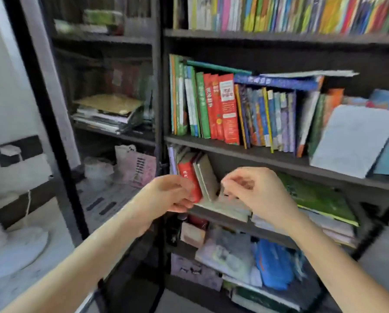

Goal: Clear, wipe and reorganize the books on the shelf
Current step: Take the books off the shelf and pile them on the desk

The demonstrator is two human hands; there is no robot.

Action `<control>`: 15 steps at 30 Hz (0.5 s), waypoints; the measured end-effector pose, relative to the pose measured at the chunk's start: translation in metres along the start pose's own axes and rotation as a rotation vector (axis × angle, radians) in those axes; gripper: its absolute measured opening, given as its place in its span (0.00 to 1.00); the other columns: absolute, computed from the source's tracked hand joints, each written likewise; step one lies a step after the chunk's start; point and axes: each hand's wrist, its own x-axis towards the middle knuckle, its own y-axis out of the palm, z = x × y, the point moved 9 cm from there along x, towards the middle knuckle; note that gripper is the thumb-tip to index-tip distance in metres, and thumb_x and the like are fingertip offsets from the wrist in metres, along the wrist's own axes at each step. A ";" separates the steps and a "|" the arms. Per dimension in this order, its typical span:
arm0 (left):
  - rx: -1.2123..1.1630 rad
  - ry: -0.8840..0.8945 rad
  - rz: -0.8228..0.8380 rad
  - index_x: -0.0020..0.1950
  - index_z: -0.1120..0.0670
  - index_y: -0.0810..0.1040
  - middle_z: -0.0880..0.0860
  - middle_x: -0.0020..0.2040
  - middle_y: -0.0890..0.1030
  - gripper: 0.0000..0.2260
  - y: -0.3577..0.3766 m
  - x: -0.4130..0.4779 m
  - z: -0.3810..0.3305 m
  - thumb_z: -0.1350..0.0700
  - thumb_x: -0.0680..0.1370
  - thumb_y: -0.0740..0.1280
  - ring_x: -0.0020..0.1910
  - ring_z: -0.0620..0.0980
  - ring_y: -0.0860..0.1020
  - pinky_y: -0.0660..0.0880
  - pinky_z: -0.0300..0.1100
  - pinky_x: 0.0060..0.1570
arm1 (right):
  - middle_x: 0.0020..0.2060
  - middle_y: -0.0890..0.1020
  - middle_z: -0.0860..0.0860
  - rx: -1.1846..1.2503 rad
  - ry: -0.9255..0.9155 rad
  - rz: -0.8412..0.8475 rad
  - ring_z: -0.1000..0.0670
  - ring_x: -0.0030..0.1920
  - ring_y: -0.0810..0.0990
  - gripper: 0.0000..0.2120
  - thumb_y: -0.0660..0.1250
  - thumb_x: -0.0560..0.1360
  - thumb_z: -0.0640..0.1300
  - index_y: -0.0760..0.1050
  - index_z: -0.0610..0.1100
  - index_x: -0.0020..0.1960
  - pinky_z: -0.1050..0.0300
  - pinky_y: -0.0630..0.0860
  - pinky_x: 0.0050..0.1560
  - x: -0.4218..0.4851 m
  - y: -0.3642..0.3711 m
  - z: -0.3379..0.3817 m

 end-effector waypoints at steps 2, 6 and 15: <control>-0.035 0.095 0.011 0.49 0.60 0.79 0.53 0.37 0.83 0.04 0.024 0.028 -0.043 0.65 0.78 0.64 0.36 0.46 0.81 0.78 0.36 0.40 | 0.34 0.84 0.53 -0.021 0.023 -0.177 0.52 0.38 0.83 0.08 0.69 0.74 0.44 0.79 0.53 0.37 0.46 0.79 0.47 0.006 -0.058 -0.013; -0.058 0.216 0.052 0.48 0.57 0.79 0.54 0.41 0.83 0.04 0.064 0.083 -0.115 0.62 0.79 0.65 0.39 0.47 0.81 0.79 0.37 0.42 | 0.35 0.83 0.57 -0.123 0.026 -0.471 0.54 0.41 0.82 0.10 0.68 0.74 0.46 0.76 0.60 0.39 0.48 0.79 0.47 0.017 -0.150 -0.028; -0.037 0.356 0.152 0.49 0.59 0.78 0.60 0.46 0.80 0.04 0.110 0.193 -0.196 0.64 0.78 0.64 0.43 0.52 0.79 0.80 0.42 0.46 | 0.43 0.82 0.55 -0.659 0.137 -0.804 0.49 0.45 0.81 0.06 0.70 0.74 0.46 0.80 0.49 0.50 0.49 0.76 0.47 0.077 -0.253 -0.065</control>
